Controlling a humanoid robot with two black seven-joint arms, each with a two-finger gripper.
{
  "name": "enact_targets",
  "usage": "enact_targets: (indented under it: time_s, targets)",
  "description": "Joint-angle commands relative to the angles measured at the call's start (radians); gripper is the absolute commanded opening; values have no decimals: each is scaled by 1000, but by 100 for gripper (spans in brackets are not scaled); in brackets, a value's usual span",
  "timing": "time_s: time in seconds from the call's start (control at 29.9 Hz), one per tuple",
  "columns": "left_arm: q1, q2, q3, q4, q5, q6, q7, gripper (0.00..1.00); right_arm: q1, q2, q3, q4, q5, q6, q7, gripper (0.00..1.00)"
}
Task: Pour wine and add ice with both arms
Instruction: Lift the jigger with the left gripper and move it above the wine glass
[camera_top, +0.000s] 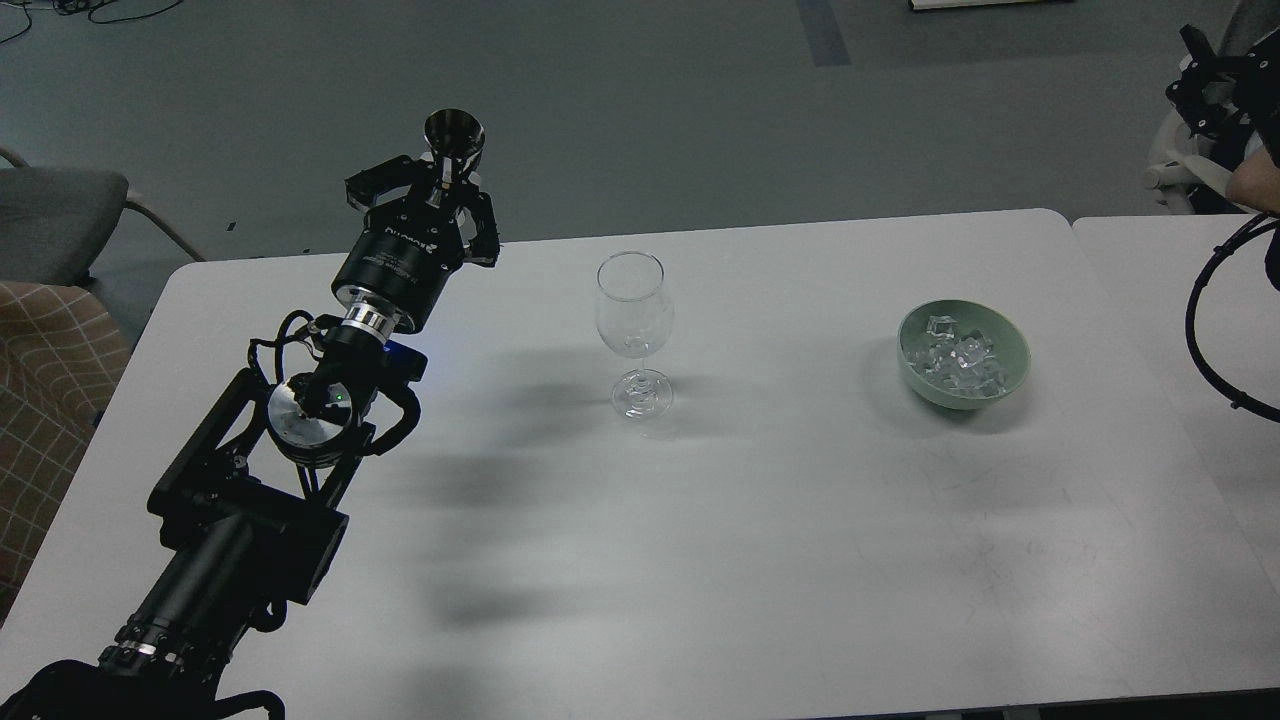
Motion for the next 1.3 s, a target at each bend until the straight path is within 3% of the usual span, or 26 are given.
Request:
enact_targets:
  time_s: [0.0,0.17,1.27]
  targets:
    - [-1,-34,47,-1,17,2,1,0,0,5,0,5,0,0,0,100]
    - [-1,-86,60,1,53,3,1,0,0,7,0,5,0,-6,1,100]
    - [-18,-67,63,13,176,11,4,0,2,1,5,5,0,-1,0,100]
